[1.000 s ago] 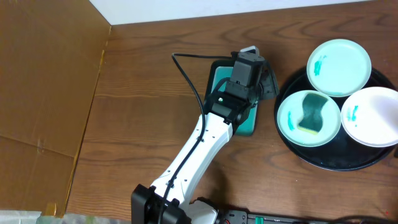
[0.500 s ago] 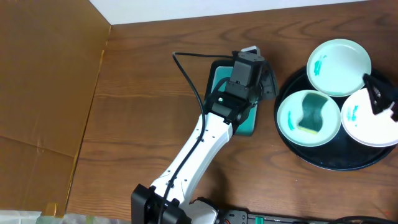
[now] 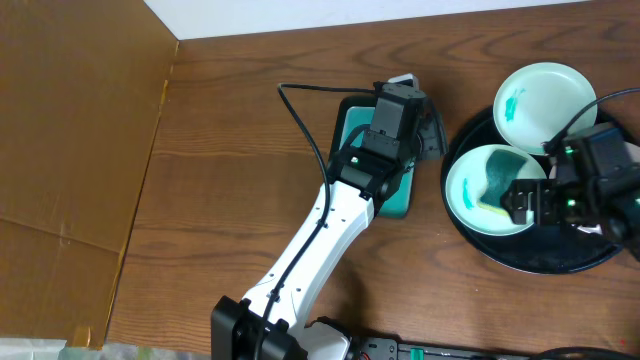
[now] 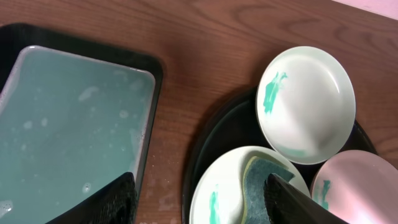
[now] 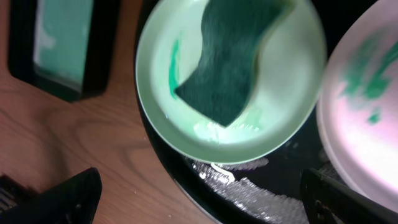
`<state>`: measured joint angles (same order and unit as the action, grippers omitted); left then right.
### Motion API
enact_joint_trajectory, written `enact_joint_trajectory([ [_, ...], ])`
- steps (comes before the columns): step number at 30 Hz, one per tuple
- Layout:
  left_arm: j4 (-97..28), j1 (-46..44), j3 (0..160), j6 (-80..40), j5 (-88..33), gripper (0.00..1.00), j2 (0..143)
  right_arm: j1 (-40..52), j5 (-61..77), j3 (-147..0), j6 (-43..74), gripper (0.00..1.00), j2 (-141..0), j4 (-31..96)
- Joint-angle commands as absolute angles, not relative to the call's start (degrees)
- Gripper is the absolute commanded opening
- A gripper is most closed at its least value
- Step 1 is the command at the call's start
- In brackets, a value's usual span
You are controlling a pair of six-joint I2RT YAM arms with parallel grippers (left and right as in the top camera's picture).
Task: Clean dirty plates on tray and stack at the side
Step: 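Grasp the rim of the lower-left plate with the right gripper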
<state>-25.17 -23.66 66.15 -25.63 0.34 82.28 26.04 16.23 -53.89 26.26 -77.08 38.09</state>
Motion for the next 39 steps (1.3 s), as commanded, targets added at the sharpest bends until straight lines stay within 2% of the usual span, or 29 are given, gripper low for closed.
enact_joint_trajectory([
  [1, -25.3, -23.4, 66.3, -25.1, 0.5, 0.66, 82.5, 28.9, 11.1, -55.0, 34.0, 0.99, -80.2, 40.6],
  [6, -25.7, -23.4, 66.3, -25.1, 0.5, 0.66, 82.5, 28.9, 7.1, -55.0, 38.3, 0.98, -84.3, 45.0],
  [8, -25.4, -23.4, 66.3, -25.1, 0.5, 0.66, 82.5, 28.9, 7.6, -55.0, 38.3, 0.93, -86.0, 44.6],
  [17, -25.3, -23.4, 66.3, -25.1, 0.5, 0.67, 82.5, 28.8, 7.9, -55.0, 35.7, 0.82, -93.4, 38.7],
  [21, -25.3, -23.4, 66.3, -25.1, 0.5, 0.66, 82.5, 28.1, 7.8, -55.0, 35.7, 0.72, -96.3, 36.9],
  [28, -25.3, -23.4, 66.3, -25.1, 0.5, 0.67, 82.5, 27.2, 7.7, -55.0, 30.9, 0.74, -99.5, 33.9],
  [39, -25.3, -23.4, 66.3, -25.1, 0.5, 0.66, 82.5, 21.4, 5.4, -55.3, 25.1, 0.71, -99.5, 32.1],
])
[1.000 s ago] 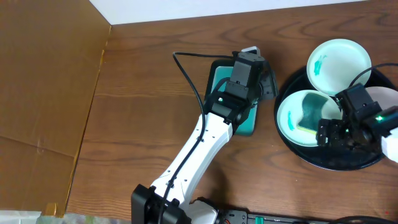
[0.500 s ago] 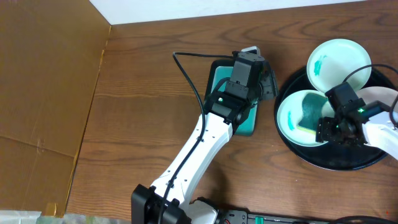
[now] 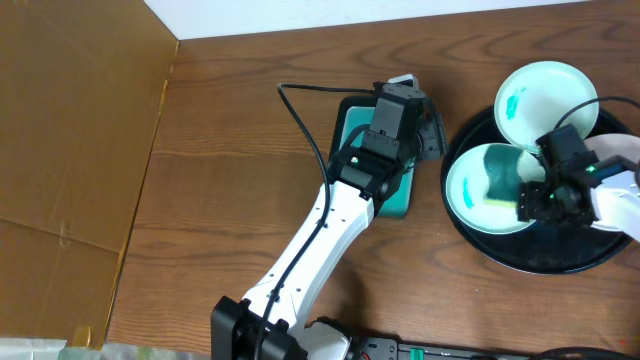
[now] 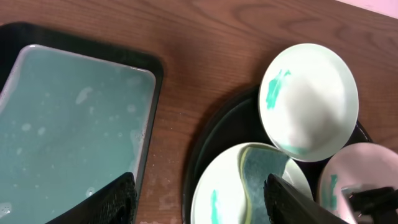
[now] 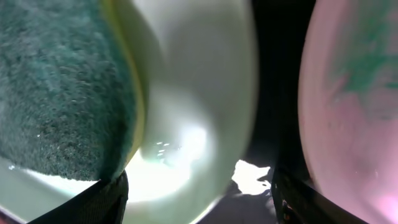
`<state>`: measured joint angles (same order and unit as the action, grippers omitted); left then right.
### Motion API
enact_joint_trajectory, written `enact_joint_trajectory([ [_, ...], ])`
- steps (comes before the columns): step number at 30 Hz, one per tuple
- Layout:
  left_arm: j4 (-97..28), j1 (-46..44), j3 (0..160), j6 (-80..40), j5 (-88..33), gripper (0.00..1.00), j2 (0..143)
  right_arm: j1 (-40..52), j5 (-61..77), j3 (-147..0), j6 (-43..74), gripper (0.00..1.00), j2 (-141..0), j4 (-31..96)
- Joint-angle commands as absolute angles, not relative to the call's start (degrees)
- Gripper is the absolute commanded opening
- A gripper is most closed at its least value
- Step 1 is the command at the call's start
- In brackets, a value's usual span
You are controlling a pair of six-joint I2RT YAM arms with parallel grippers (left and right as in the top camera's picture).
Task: Clean dirty plates on tray and stack at the side
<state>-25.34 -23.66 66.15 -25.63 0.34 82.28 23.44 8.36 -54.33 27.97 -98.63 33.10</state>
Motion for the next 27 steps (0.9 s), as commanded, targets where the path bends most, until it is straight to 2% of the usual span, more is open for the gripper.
enact_joint_trajectory([
  [1, -25.3, -23.4, 66.3, -25.1, 0.5, 0.66, 82.5, 21.0, 5.5, -55.3, 24.4, 0.71, -99.5, 31.6],
  [12, -25.3, -23.4, 66.3, -25.1, 0.5, 0.67, 82.5, 20.7, 8.2, -55.5, 19.7, 0.71, -99.4, 27.1],
  [23, -25.3, -23.4, 66.3, -25.1, 0.5, 0.66, 82.5, 20.7, 9.3, -61.3, 15.1, 0.77, -99.2, 32.0],
  [25, -25.3, -23.4, 66.3, -25.1, 0.5, 0.66, 82.5, 20.6, 9.2, -61.8, 12.7, 0.76, -99.2, 31.4],
  [27, -25.3, -23.4, 66.3, -25.1, 0.5, 0.66, 82.5, 20.6, 7.6, -61.8, 11.9, 0.71, -99.5, 30.9],
])
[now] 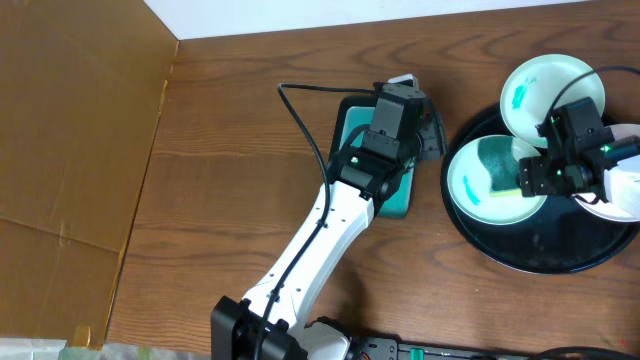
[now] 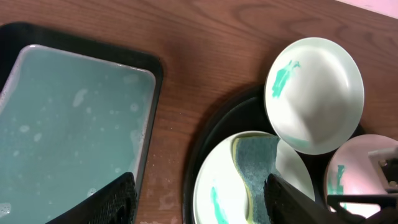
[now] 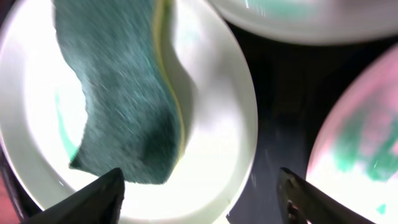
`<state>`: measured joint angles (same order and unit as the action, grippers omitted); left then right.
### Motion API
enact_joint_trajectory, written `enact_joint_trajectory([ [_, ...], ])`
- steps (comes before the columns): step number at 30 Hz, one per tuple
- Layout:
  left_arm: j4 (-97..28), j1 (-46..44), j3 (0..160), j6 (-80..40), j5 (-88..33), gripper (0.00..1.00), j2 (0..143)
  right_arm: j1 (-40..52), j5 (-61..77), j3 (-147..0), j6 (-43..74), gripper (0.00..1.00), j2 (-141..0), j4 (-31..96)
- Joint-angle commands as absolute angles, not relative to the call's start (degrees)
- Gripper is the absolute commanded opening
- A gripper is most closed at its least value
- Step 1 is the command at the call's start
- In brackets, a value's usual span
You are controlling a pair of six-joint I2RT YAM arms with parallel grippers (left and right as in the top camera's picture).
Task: Clean dirty plates on tray and stack at the side
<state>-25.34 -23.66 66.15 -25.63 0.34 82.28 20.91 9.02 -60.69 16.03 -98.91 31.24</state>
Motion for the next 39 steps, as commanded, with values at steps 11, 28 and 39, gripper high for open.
enact_joint_trajectory([
  [11, -25.5, -23.4, 66.3, -25.1, 0.5, 0.66, 82.5, 20.0, 4.4, -61.8, 9.9, 0.66, -101.7, 28.1],
  [28, -25.7, -23.6, 66.3, -25.1, 0.4, 0.66, 82.5, 19.2, 3.9, -60.9, 9.5, 0.54, -102.4, 25.9],
  [39, -26.4, -23.6, 66.3, -25.1, -5.4, 0.63, 83.4, 18.9, 4.6, -60.9, 9.6, 0.46, -106.7, 23.9],
])
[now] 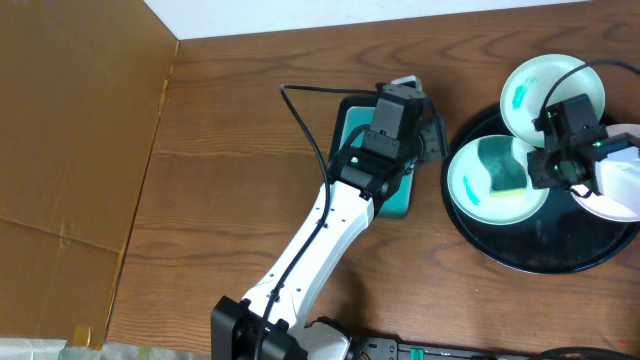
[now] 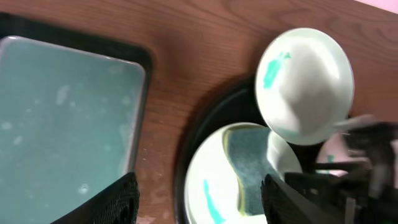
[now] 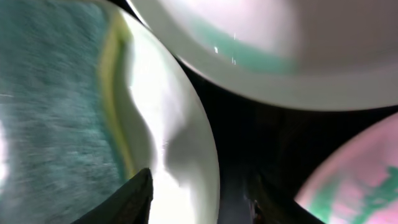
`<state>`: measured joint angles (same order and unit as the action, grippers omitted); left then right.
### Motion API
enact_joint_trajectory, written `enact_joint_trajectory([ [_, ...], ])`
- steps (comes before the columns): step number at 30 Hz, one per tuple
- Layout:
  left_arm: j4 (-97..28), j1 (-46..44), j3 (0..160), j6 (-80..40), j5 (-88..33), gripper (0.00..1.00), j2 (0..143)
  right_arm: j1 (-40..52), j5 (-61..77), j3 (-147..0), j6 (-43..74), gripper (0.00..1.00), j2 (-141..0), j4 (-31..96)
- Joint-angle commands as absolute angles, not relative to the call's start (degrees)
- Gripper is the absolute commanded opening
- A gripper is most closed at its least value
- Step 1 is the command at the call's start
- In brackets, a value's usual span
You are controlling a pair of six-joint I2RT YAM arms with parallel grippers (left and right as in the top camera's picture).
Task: Clean dirty plates on tray and stack at the side
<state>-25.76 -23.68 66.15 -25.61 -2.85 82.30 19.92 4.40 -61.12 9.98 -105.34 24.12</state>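
A black round tray point(image 1: 530, 255) holds three plates. The pale green plate point(image 1: 470, 190) carries a green sponge point(image 1: 500, 172) and a green smear. A second smeared pale plate point(image 1: 545, 95) leans on the tray's far edge. A pink plate point(image 3: 354, 186) lies mostly under my right arm. My right gripper point(image 3: 199, 199) is open and low, its fingers straddling the sponge plate's right rim point(image 3: 208, 162). My left gripper point(image 2: 199, 205) is open and empty, hovering between the basin and the tray.
A black basin of soapy blue-green water point(image 2: 62, 112) sits left of the tray, partly under my left arm point(image 1: 330, 220). A cardboard panel point(image 1: 70, 150) covers the table's left side. Bare wood point(image 1: 230, 130) lies between them.
My right gripper has come down close to the sponge plate's right rim, and its fingers stand nearer together. The left wrist view has shifted slightly toward the tray.
My right gripper was open above the sponge plate's near side. Then it was low at that plate's right edge, then higher with the whole sponge in view, and now it is low at the rim again. The sponge stayed in its plate and my left arm barely moved.
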Motion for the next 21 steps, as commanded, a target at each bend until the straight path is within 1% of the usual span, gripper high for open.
enact_joint_trajectory([
  [1, -26.5, -23.6, 66.3, -25.1, -5.6, 0.63, 83.7, 18.9, 4.6, -60.9, 9.6, 0.45, -106.7, 24.0],
  [3, -26.8, -23.6, 66.3, -25.1, -6.3, 0.61, 84.4, 18.9, 4.5, -60.9, 9.6, 0.40, -106.7, 24.0],
  [5, -26.7, -23.6, 66.2, -22.5, -12.4, 0.57, 85.7, 18.9, 4.5, -60.9, 9.6, 0.33, -106.7, 24.0],
  [6, -26.5, -23.6, 66.2, -21.0, -15.0, 0.57, 86.2, 18.9, 4.5, -60.9, 9.6, 0.24, -106.8, 24.0],
  [8, -26.3, -23.7, 66.2, -20.6, -17.3, 0.57, 86.9, 18.8, 4.5, -60.9, 9.6, 0.16, -106.8, 23.9],
  [12, -26.1, -24.6, 66.2, -20.6, -17.4, 0.56, 88.6, 18.8, 4.5, -60.9, 9.6, 0.13, -106.8, 23.5],
  [16, -25.6, -26.3, 66.2, -20.6, -17.4, 0.57, 90.8, 18.8, 4.6, -61.0, 9.6, 0.02, -106.7, 23.6],
  [21, -23.6, -28.5, 66.2, -20.9, -17.4, 0.56, 93.6, 18.8, 5.4, -61.0, 9.8, 0.01, -106.7, 23.6],
])
